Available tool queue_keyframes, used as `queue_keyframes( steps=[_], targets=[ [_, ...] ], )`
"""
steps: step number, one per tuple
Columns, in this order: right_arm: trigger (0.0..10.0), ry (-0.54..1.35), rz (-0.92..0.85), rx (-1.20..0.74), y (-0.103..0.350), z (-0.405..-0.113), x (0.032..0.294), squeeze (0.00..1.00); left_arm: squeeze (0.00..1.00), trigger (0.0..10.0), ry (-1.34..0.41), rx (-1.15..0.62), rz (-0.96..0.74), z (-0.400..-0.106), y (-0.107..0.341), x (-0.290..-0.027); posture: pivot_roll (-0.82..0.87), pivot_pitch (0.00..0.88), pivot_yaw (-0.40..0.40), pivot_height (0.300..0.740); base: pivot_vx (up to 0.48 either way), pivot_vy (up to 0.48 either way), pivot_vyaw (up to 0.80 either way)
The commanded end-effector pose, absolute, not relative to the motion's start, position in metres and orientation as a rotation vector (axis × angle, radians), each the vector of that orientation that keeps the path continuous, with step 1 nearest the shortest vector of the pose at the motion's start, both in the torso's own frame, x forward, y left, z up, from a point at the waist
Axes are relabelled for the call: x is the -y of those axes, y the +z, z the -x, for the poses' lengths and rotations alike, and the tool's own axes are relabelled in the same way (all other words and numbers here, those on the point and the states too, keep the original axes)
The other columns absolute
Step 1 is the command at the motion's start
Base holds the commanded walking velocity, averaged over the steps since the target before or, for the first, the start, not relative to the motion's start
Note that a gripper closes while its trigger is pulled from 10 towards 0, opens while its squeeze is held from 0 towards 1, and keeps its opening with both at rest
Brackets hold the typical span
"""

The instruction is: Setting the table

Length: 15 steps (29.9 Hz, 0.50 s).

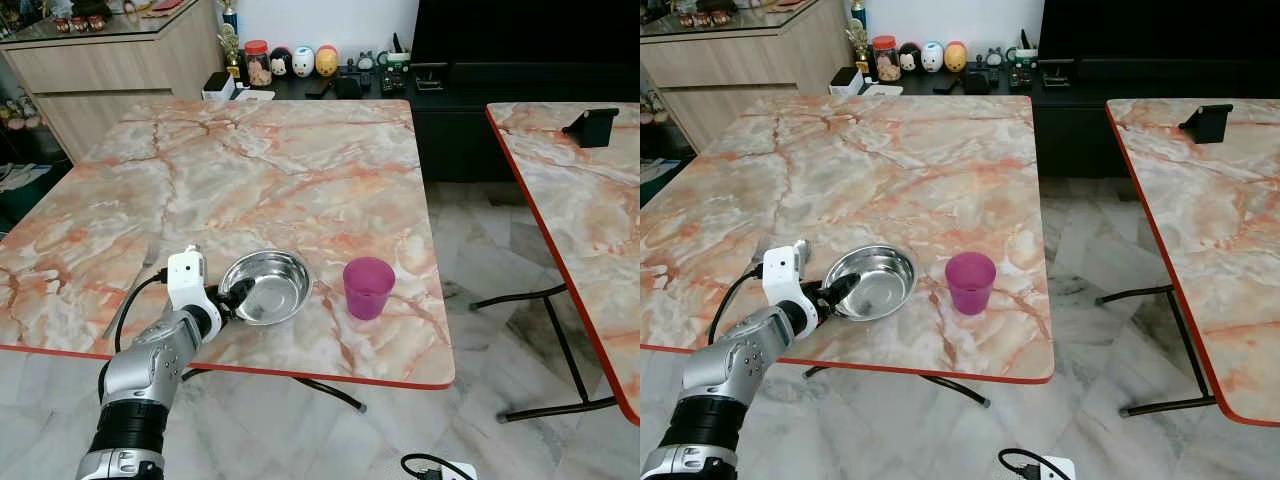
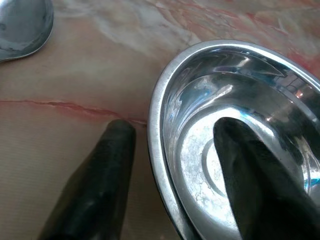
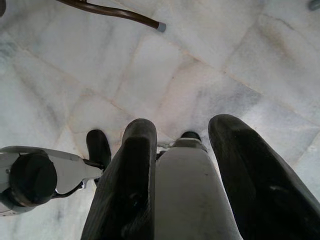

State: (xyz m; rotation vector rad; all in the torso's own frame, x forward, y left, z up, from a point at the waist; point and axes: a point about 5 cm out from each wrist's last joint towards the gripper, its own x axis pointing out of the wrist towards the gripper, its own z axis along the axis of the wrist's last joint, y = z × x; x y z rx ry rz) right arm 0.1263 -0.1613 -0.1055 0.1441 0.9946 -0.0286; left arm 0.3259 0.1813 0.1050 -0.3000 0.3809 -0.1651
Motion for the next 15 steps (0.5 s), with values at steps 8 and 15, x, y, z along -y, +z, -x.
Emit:
queue_keyframes(
  steps=[8,15],
  targets=[
    [10.0,-0.004,-0.170,-0.999,-0.103,-0.139,0.137,0.00,0.00,0.0,-0.137,-0.385,0.266,-0.326,0.104,-0.186,0.01,0.000,0.052,0.740,0.000,0.000,0.00],
    [10.0,-0.007,-0.163,-1.003,-0.103,-0.141,0.143,0.00,0.00,0.0,-0.143,-0.381,0.243,-0.326,0.107,-0.185,0.01,0.000,0.049,0.740,0.000,0.000,0.00]
  ],
)
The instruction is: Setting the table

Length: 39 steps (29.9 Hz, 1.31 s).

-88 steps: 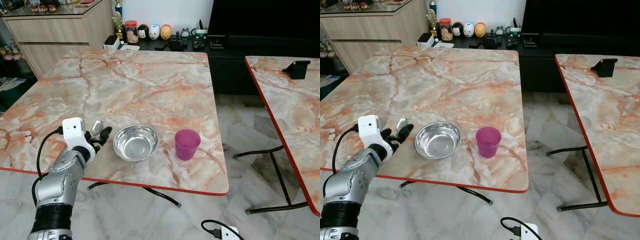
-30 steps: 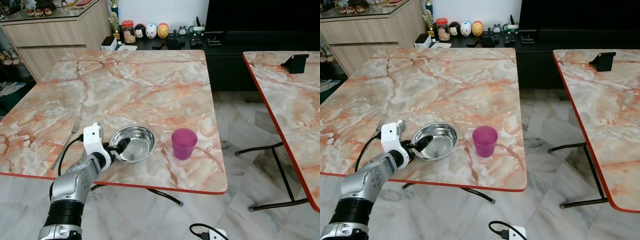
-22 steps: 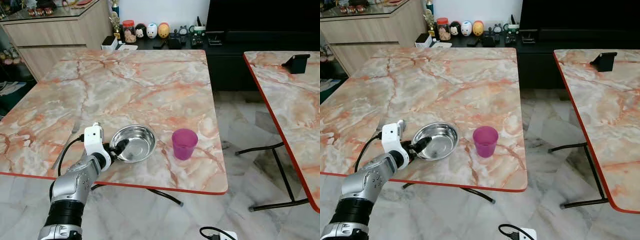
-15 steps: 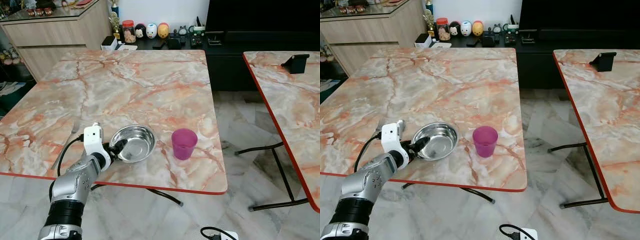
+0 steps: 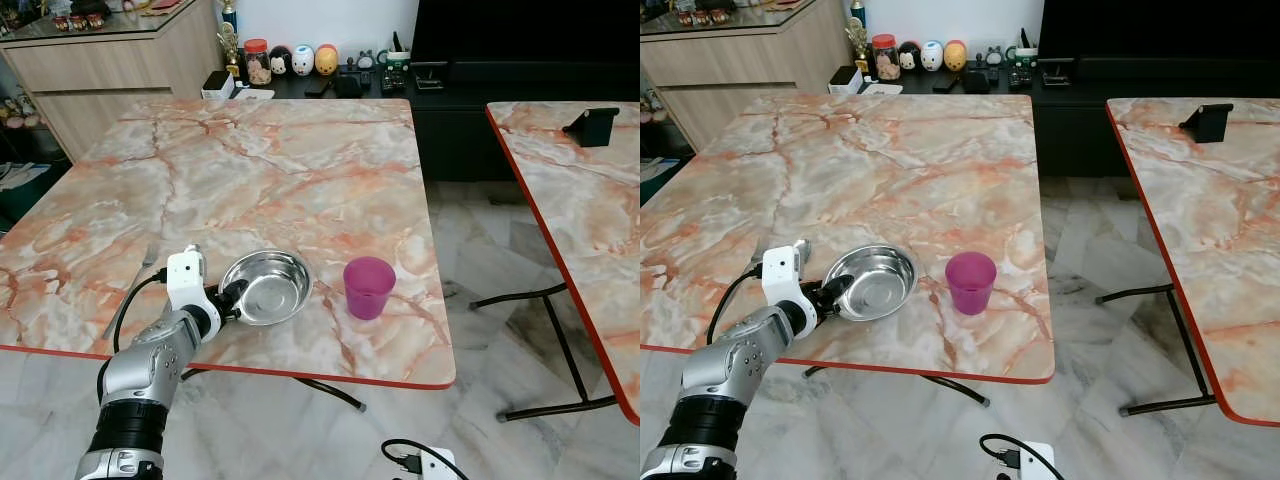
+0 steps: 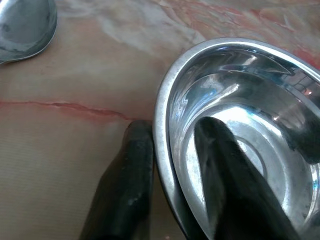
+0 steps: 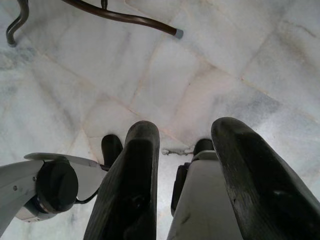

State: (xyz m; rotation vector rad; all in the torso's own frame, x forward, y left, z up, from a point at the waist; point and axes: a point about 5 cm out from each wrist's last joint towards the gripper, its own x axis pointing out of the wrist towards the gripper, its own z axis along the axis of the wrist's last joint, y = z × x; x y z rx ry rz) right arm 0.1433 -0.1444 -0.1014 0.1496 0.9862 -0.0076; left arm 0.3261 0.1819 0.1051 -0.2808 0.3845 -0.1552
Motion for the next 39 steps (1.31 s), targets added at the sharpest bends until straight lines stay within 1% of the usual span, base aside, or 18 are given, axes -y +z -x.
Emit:
queue_keyframes(
  steps=[1,5,9,13,16,17,18,19,22,24,29,33,34,35,39],
  targets=[
    [10.0,-0.007,-0.160,-1.007,-0.103,-0.142,0.144,0.00,0.00,0.0,-0.142,-0.376,0.241,-0.327,0.108,-0.185,0.01,0.000,0.049,0.740,0.000,0.000,0.00],
    [10.0,-0.007,-0.159,-1.011,-0.103,-0.142,0.145,0.00,0.00,0.0,-0.139,-0.374,0.248,-0.326,0.108,-0.185,0.01,0.000,0.049,0.740,0.000,0.000,0.00],
    [10.0,-0.002,-0.157,-1.013,-0.102,-0.145,0.138,0.00,0.00,0.0,-0.128,-0.369,0.251,-0.327,0.109,-0.185,0.01,0.000,0.047,0.740,0.000,0.000,0.00],
    [10.0,-0.006,-0.157,-1.011,-0.102,-0.145,0.138,0.00,0.00,0.0,-0.108,-0.343,0.265,-0.328,0.111,-0.186,0.01,0.000,0.043,0.740,0.000,0.000,0.00],
    [10.0,-0.011,-0.154,-1.008,-0.102,-0.145,0.141,0.00,0.00,0.0,-0.081,-0.274,0.296,-0.329,0.118,-0.188,0.01,0.000,0.039,0.740,0.000,0.000,0.00],
    [10.0,-0.017,-0.152,-1.010,-0.102,-0.143,0.144,0.00,0.00,0.0,-0.081,-0.215,0.333,-0.330,0.124,-0.188,0.01,0.000,0.036,0.740,0.000,0.000,0.00],
    [10.0,-0.028,-0.148,-1.017,-0.103,-0.140,0.151,0.00,0.00,9.5,-0.073,-0.076,0.402,-0.331,0.141,-0.189,0.01,0.000,0.033,0.740,0.000,0.000,0.00],
    [10.0,-0.032,-0.146,-1.020,-0.104,-0.139,0.153,0.00,0.00,10.0,-0.065,-0.021,0.431,-0.331,0.148,-0.190,0.01,0.000,0.032,0.740,0.000,0.000,0.00],
    [10.0,-0.041,-0.142,-1.027,-0.105,-0.135,0.160,0.00,0.00,10.0,-0.041,0.077,0.507,-0.330,0.160,-0.192,0.01,0.000,0.026,0.740,0.000,0.000,0.00],
    [10.0,-0.045,-0.141,-1.028,-0.105,-0.134,0.162,0.00,0.00,10.0,-0.042,0.110,0.524,-0.330,0.165,-0.192,0.01,0.000,0.024,0.740,0.000,0.000,0.00],
    [10.0,-0.083,-0.149,-1.006,-0.103,-0.136,0.175,0.00,0.00,10.0,-0.089,0.189,0.575,-0.333,0.181,-0.182,0.00,0.000,0.018,0.740,0.000,0.000,0.00],
    [10.0,-0.110,-0.129,-0.976,-0.100,-0.140,0.182,0.00,0.00,10.0,-0.117,0.254,0.542,-0.334,0.196,-0.173,0.00,0.000,0.012,0.740,0.000,0.000,0.00],
    [10.0,-0.140,-0.109,-0.946,-0.098,-0.144,0.187,0.00,0.00,10.0,-0.130,0.279,0.490,-0.335,0.201,-0.170,-0.01,0.000,0.011,0.740,0.000,-0.315,0.00],
    [10.0,-0.177,-0.127,-0.914,-0.095,-0.148,0.192,0.00,0.00,10.0,-0.137,0.290,0.486,-0.335,0.204,-0.168,-0.01,0.000,0.011,0.740,0.000,-0.480,0.00],
    [10.0,-0.201,-0.151,-0.869,-0.090,-0.157,0.197,0.00,0.00,10.0,-0.128,0.307,0.502,-0.336,0.208,-0.169,-0.01,0.000,0.015,0.740,0.000,-0.480,0.00]
  ],
)
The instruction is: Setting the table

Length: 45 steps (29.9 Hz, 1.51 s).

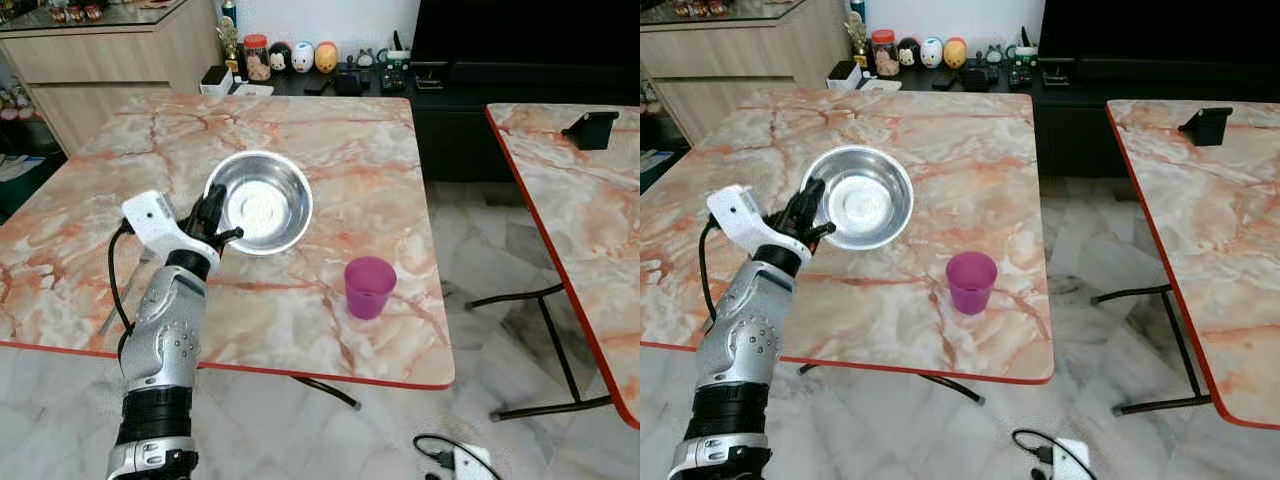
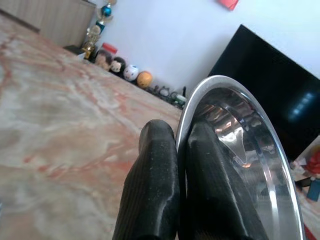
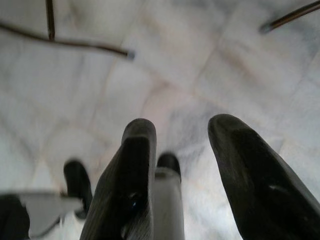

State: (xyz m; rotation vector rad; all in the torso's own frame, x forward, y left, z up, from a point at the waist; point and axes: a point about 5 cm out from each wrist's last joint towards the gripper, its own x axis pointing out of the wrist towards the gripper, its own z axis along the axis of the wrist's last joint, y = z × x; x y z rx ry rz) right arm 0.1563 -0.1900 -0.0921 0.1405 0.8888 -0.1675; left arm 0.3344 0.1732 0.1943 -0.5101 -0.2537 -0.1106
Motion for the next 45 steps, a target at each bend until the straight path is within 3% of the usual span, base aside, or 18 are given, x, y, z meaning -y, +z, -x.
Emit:
queue_keyframes(
  steps=[1,26,32,45],
  targets=[
    [10.0,-0.201,-0.145,-0.858,-0.089,-0.159,0.199,0.00,0.00,10.0,-0.125,0.314,0.504,-0.336,0.210,-0.170,-0.01,0.000,0.015,0.740,0.000,-0.480,0.00],
    [10.0,-0.303,-0.264,-0.932,-0.099,-0.140,0.197,0.00,0.00,10.0,-0.108,0.410,0.505,-0.339,0.238,-0.179,0.01,0.000,0.013,0.740,0.000,-0.480,0.00],
    [10.0,-0.306,-0.267,-0.944,-0.100,-0.138,0.194,0.00,0.00,10.0,-0.122,0.404,0.510,-0.339,0.237,-0.176,0.00,0.000,0.020,0.740,0.000,0.000,0.00],
    [10.0,-0.258,-0.300,-0.948,-0.101,-0.137,0.182,0.00,0.00,10.0,-0.128,0.393,0.523,-0.341,0.236,-0.172,0.00,0.000,0.023,0.671,0.000,-0.148,-0.25]
  ],
)
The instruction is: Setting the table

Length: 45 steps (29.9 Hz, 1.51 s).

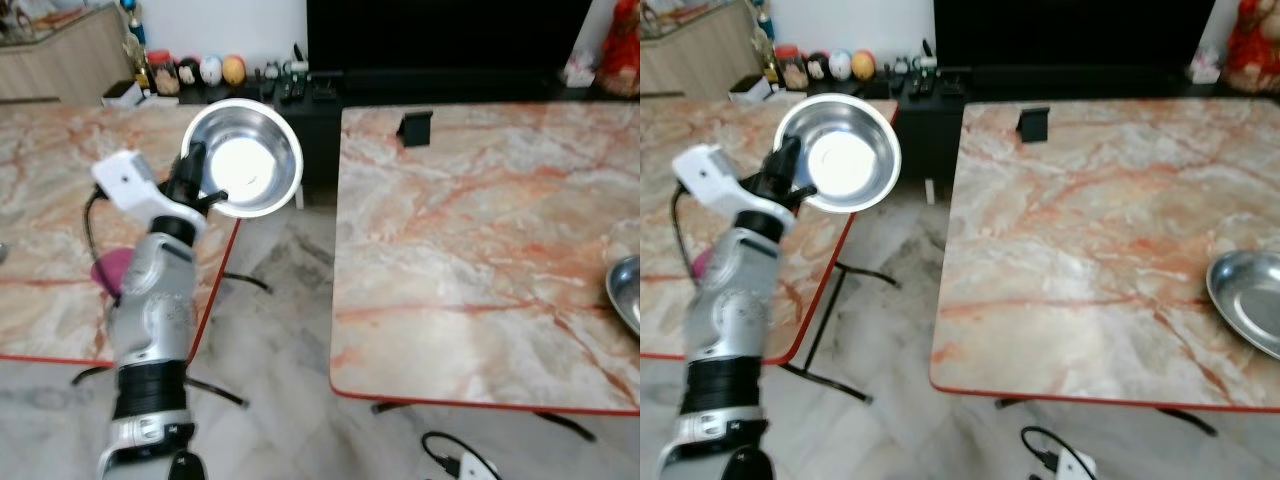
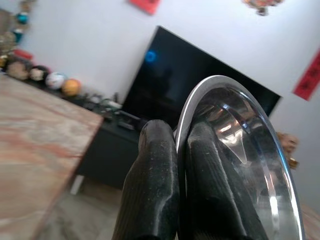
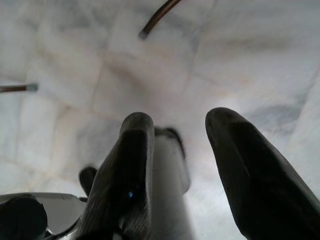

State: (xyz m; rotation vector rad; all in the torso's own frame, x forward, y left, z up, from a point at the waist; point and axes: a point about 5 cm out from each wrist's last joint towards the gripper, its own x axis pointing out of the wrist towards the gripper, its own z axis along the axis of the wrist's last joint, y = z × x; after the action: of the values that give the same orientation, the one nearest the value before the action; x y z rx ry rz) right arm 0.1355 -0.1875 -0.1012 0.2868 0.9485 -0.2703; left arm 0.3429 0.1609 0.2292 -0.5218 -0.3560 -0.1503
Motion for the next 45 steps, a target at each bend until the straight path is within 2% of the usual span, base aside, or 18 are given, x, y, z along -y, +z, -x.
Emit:
queue_keyframes(
  steps=[1,3,8,16,22,26,36,45],
  targets=[
    [10.0,-0.257,-0.295,-0.950,-0.101,-0.137,0.182,0.00,0.00,10.0,-0.127,0.392,0.523,-0.341,0.236,-0.172,0.00,0.000,0.023,0.666,0.000,0.000,0.00],
    [10.0,-0.245,-0.287,-0.954,-0.101,-0.137,0.181,0.00,0.00,10.0,-0.125,0.390,0.525,-0.341,0.235,-0.171,0.00,0.000,0.020,0.648,0.000,0.000,0.00],
    [10.0,-0.239,-0.279,-0.949,-0.101,-0.138,0.180,0.00,0.00,10.0,-0.124,0.388,0.526,-0.341,0.235,-0.170,0.00,0.000,0.015,0.648,0.000,-0.288,0.00],
    [10.0,-0.235,-0.280,-0.936,-0.100,-0.140,0.175,0.00,0.00,10.0,-0.104,0.377,0.520,-0.342,0.233,-0.172,0.00,0.000,0.013,0.648,0.000,0.000,0.00],
    [10.0,-0.260,-0.309,-0.935,-0.102,-0.134,0.185,0.00,0.00,10.0,-0.096,0.398,0.521,-0.341,0.236,-0.176,0.00,0.000,0.011,0.648,0.000,0.000,0.00],
    [10.0,-0.267,-0.291,-0.940,-0.100,-0.135,0.195,0.00,0.00,10.0,-0.094,0.396,0.511,-0.341,0.236,-0.177,0.00,0.000,0.011,0.678,0.000,0.000,0.00],
    [10.0,-0.256,-0.295,-0.942,-0.100,-0.139,0.189,0.00,0.00,10.0,-0.133,0.397,0.494,-0.341,0.240,-0.170,0.00,0.000,0.015,0.740,0.000,0.000,0.00],
    [10.0,-0.232,-0.301,-0.964,-0.102,-0.139,0.168,0.00,0.00,10.0,-0.162,0.392,0.498,-0.341,0.242,-0.166,0.01,0.000,0.018,0.740,0.000,0.000,0.00]
  ],
)
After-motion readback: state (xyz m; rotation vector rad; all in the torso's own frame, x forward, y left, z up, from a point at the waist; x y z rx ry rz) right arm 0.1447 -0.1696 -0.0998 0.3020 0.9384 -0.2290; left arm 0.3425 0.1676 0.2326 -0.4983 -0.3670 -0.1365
